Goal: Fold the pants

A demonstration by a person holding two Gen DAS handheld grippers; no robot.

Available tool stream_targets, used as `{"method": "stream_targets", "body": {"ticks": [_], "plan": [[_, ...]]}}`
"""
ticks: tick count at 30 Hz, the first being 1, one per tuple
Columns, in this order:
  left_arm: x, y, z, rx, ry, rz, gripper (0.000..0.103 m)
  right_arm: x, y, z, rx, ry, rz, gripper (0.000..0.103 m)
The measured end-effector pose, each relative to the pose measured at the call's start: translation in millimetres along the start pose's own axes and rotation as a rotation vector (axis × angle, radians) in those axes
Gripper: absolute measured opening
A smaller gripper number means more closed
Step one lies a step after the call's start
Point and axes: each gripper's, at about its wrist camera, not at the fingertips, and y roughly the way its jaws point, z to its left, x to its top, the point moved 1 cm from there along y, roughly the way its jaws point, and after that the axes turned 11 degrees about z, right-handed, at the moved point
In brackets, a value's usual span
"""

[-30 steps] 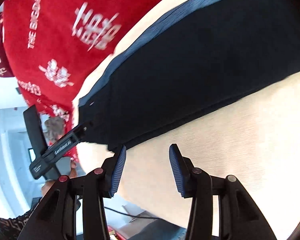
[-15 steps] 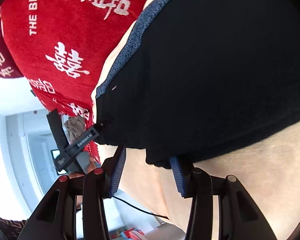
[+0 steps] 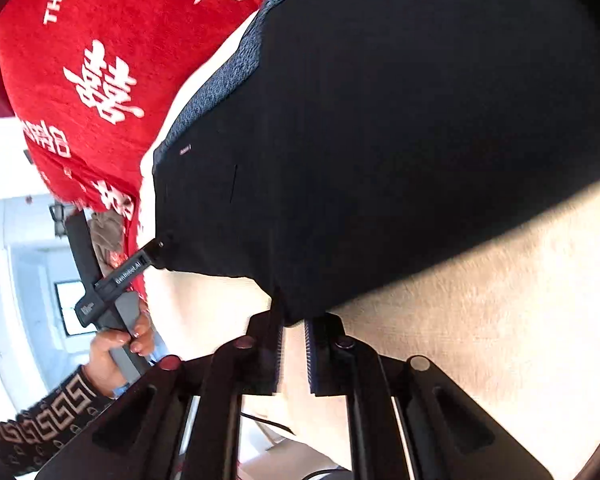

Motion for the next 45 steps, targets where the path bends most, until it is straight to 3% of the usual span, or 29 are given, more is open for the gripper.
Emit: {"method": "stream_targets", "body": {"ticks": [2,4,6,9,12,14,16,17,19,20,22,27,32,33,38,39,41,43,45], "plan": [[-0.2,-7.7,-4.8,0.033,-0.001,0.014,0.103,-7.8,-16.3,3.6,-0.056,-0.019,0.015,0.023],[-2.5,-25.0,-15.5,0.034,0.016,-0.001,0.103,-10.7,-45.0,8.0,-0.079,-0.057,-0.042,0.023],[-5.4,-42.7,-35.6,0.016,0.046,-0.033,0.103,-4.7,-79.8,11.2,-0.161,-0.078,-0.132,0.023],[-4.1,-57.0,-78.9,-0.078,0.095,-0.051,0.103,14.1,-115.0,2.6,-0.266,-0.079,-0.224,0.023],[-0.8,-49.6,-142.9,-0.191,0.153,-0.035,0.103,32.8,-130.8,-16.7,-0.341,-0.056,-0.253,0.023],[0.8,-37.6,-180.3,-0.181,0.173,-0.033,0.103,38.1,-129.7,-27.6,-0.417,-0.061,-0.242,0.023],[3.6,-17.3,-199.6,-0.121,0.181,-0.029,0.103,39.0,-140.4,-51.1,-0.517,-0.044,-0.259,0.014],[4.8,-7.3,-200.4,-0.118,0.17,-0.009,0.103,42.3,-150.2,-58.4,-0.496,-0.002,-0.283,0.01],[8.6,-6.2,-187.0,-0.181,0.1,0.021,0.103,46.2,-177.6,-69.1,-0.48,0.112,-0.342,0.01],[11.9,-8.1,-183.0,-0.164,0.094,0.043,0.103,48.6,-189.4,-70.3,-0.447,0.122,-0.367,0.018],[22.5,-21.8,-180.0,-0.126,0.103,0.021,0.103,61.5,-201.0,-59.9,-0.383,0.054,-0.377,0.018],[75.4,-39.4,-211.8,-0.187,0.118,-0.039,0.103,117.9,-171.8,-28.4,-0.337,-0.113,-0.268,0.018],[135.6,-7.0,-259.4,-0.106,0.077,-0.063,0.103,147.9,-148.1,-43.6,-0.432,-0.147,-0.235,0.014],[143.0,0.4,-257.2,-0.108,0.048,-0.063,0.103,153.1,-151.1,-46.0,-0.431,-0.144,-0.258,0.01],[169.0,17.9,-241.0,-0.123,-0.052,-0.063,0.103,174.6,-188.3,-78.0,-0.501,-0.056,-0.347,0.01],[173.2,16.5,-242.3,-0.103,-0.042,-0.064,0.103,175.1,-195.7,-80.3,-0.546,-0.033,-0.354,0.013],[179.3,9.7,-245.1,-0.06,-0.029,-0.062,0.103,166.9,-213.4,-82.8,-0.545,-0.007,-0.374,0.016],[180.6,-2.7,-248.0,-0.054,-0.013,-0.066,0.103,149.4,-228.2,-83.6,-0.523,0.001,-0.388,0.025],[175.7,-18.3,-254.0,-0.063,0.015,-0.075,0.103,125.5,-240.6,-85.4,-0.545,-0.003,-0.401,0.041]]}}
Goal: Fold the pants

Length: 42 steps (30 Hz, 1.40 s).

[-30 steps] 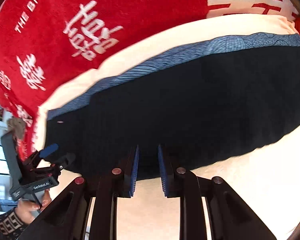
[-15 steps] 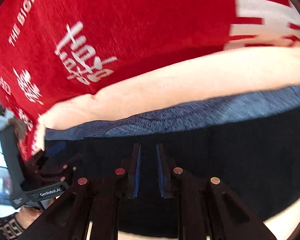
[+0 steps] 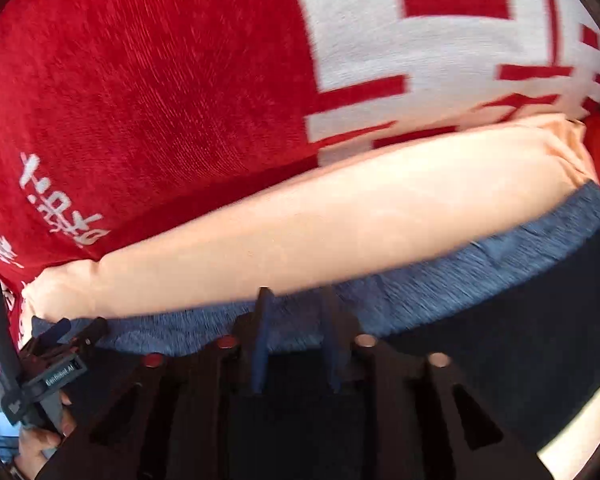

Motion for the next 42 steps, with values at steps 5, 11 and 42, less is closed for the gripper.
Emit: {"method": "stream_targets", "body": {"ticks": [5,11,42], "plan": [[-20.8,-30.5,-37.7,-0.038,0.089,0.003,0.103,-50.8,-30.0,-48.6,-0.066,0.02,0.021,0.041],[-63.7,-33.6,-110.5,-0.092,0.165,0.074,0.103,-96.5,-52.3,-109.5,-0.017,0.198,0.051,0.041],[-101.2,-18.5,-209.5,-0.021,0.179,0.071,0.103,-64.8,-70.0,-243.5,0.043,0.447,-0.056,0.044]]}}
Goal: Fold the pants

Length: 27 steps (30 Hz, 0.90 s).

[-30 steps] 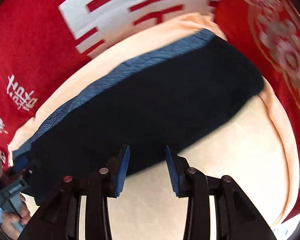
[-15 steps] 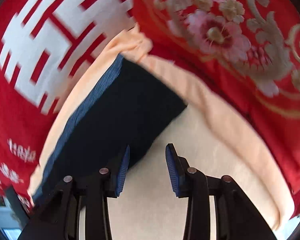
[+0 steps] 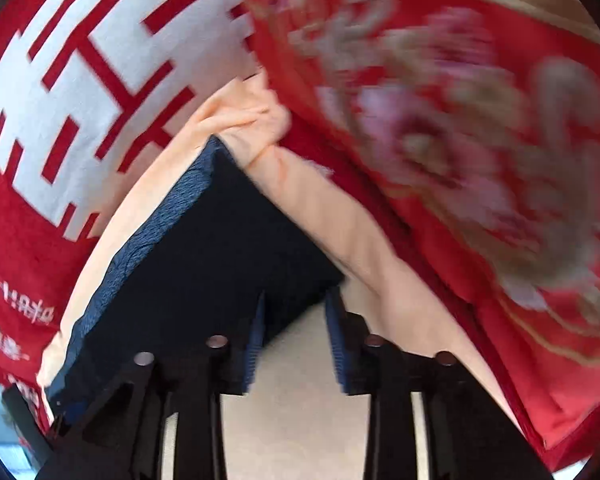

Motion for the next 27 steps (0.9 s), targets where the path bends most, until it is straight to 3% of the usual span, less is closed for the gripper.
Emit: {"method": "stream_targets", "body": {"ticks": [4,8,12,16,27], "plan": [[-1.1,0.8,3.6,-0.002,-0.009,0.001,0.103,-30.7,4.8,1.3,0.282,-0.012,0.122,0.044],[-2.4,1.6,3.9,-0.005,-0.028,0.009,0.103,-51.5,22.8,9.7,0.389,-0.01,0.163,0.044],[-1.8,2.9,5.7,-0.008,-0.03,0.014,0.103,-51.1,45.7,8.3,0.495,0.095,0.148,0.044],[-0.1,5.0,8.5,-0.008,-0.035,0.016,0.103,-51.3,54.2,-1.0,0.55,0.155,0.131,0.044],[12.0,5.1,13.7,0.01,-0.068,0.085,0.103,-49.2,42.5,-12.1,0.559,0.146,0.137,0.044]]}}
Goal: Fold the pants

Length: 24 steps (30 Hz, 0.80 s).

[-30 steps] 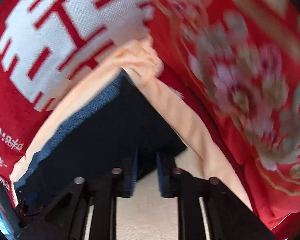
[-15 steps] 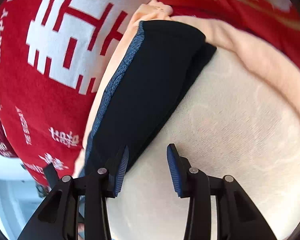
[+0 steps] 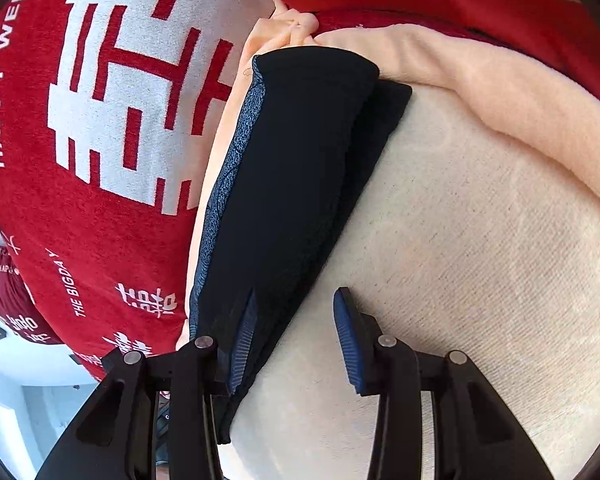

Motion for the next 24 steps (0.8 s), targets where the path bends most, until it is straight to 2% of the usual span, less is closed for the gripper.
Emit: {"method": "stream_targets", "body": {"ticks": [12,16,22,24], "plan": [[14.3,-4.3,-11.1,0.001,0.018,0.022,0.103,1.9,0.7,-6.1,0.027,0.009,-0.003,0.044],[17.5,-2.2,-11.5,0.003,0.024,0.023,0.103,6.3,0.2,-10.3,0.063,0.015,-0.02,0.044],[13.1,1.9,-18.4,0.005,0.025,0.02,0.103,15.3,3.4,-9.6,0.098,-0.007,-0.053,0.044],[2.3,-0.9,-25.9,0.004,0.023,0.017,0.103,19.8,7.0,-4.8,0.106,-0.023,-0.06,0.045]]}}
